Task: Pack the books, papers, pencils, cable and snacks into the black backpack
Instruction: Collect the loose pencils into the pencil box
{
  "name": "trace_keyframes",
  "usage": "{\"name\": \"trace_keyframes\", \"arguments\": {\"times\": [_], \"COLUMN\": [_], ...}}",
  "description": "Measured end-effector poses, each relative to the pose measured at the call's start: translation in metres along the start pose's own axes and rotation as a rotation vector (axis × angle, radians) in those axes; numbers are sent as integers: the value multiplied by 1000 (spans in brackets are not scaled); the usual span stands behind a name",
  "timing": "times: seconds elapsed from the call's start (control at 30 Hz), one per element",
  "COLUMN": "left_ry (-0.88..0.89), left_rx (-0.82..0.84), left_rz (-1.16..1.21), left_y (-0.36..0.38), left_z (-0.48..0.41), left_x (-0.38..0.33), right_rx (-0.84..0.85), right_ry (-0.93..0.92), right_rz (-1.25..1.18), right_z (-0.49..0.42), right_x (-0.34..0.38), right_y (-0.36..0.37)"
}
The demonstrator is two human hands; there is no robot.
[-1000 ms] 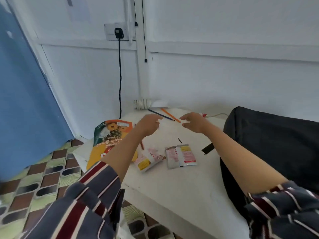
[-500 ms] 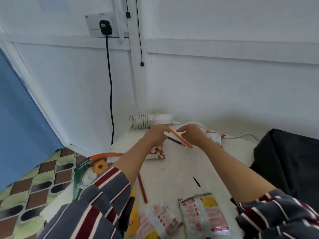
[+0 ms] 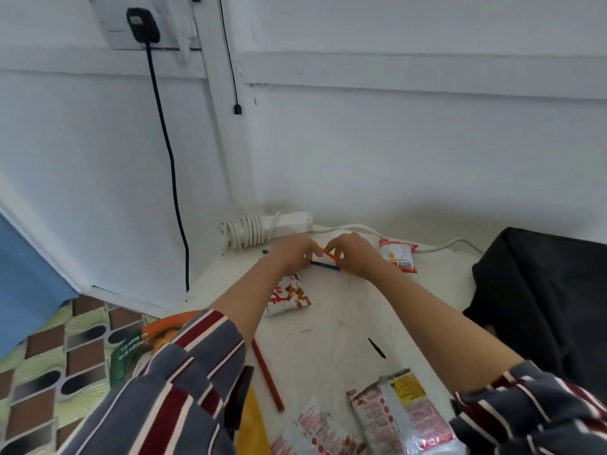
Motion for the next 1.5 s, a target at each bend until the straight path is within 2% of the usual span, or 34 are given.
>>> {"name": "trace_keyframes", "arguments": {"times": [0.27,0.4,0.53,0.7,0.8,0.93,1.2,1.5], "left_ry": [264,430,530,554,547,557,547,478], "left_rx": [-128,-155,-159,-203,-69,106,268,258], "left_rz": [278,407,439,569,731,758,779,629], "left_y": [-30,-51,-58,-59,-52,-21,70,161], "left_z": [13,25,34,48,59,74,83,46], "left_x": [-44,-91,-147,-244,-321,-425,-595,-685], "right_rx": [15,-145,-363,-505,-578,-635,-561,-512], "right_ry": [98,181,312,434,490,530,673,762], "right_rz": [-105,-200,-433,-502,-475,-456,-342,-292], "right_z": [50,97,161,253,311,392,529,578], "right_x": [-15,-32,-63,-106,-135,-182,-293,-404], "right_y": [-78,-122,-159,-193,-209,-223,-230,-198]}}
Point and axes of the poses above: each hand's wrist, its own z-axis away from the middle knuckle, its own y-axis out of the palm, x = y × z, the point moved 2 cm from there along -z, towards the middle knuckle, and after that the axes turned 3 degrees about -x, right-handed, at the moved point
